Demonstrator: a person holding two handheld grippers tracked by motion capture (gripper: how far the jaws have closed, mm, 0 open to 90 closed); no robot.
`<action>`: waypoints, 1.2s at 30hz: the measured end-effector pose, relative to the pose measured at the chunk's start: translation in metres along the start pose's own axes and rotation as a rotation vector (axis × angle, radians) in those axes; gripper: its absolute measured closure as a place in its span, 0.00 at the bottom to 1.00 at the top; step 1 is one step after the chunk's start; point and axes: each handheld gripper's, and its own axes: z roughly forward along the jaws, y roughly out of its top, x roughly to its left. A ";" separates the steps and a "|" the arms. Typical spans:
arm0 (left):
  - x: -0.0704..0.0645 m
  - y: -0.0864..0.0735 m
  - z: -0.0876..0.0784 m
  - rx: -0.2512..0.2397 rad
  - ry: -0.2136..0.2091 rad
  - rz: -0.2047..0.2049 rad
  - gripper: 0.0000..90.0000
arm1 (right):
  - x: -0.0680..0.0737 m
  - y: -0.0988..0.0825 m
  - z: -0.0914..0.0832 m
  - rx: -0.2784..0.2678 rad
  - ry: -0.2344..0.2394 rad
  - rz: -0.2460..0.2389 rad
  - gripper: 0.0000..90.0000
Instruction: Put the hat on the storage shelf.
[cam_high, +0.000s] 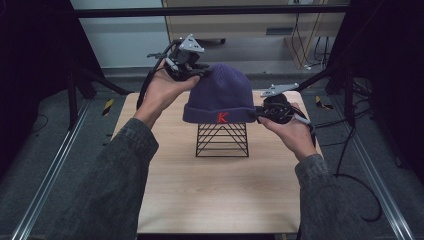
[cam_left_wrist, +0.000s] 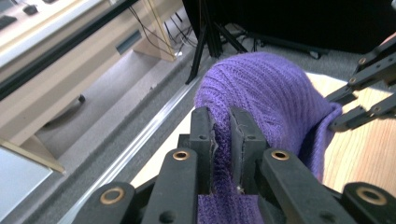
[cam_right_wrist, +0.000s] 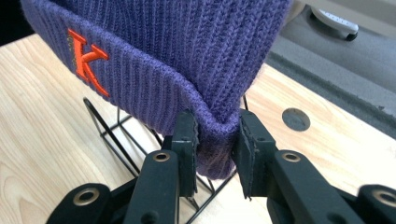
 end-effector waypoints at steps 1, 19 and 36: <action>0.000 -0.002 0.001 0.002 0.000 -0.003 0.89 | 0.000 -0.001 0.000 0.005 0.002 0.004 0.79; -0.013 -0.032 0.016 0.031 -0.021 -0.010 0.89 | 0.008 -0.026 0.012 0.076 -0.003 -0.019 0.79; -0.024 -0.045 0.019 0.015 -0.060 -0.034 0.89 | 0.012 -0.041 0.016 0.090 0.002 -0.007 0.76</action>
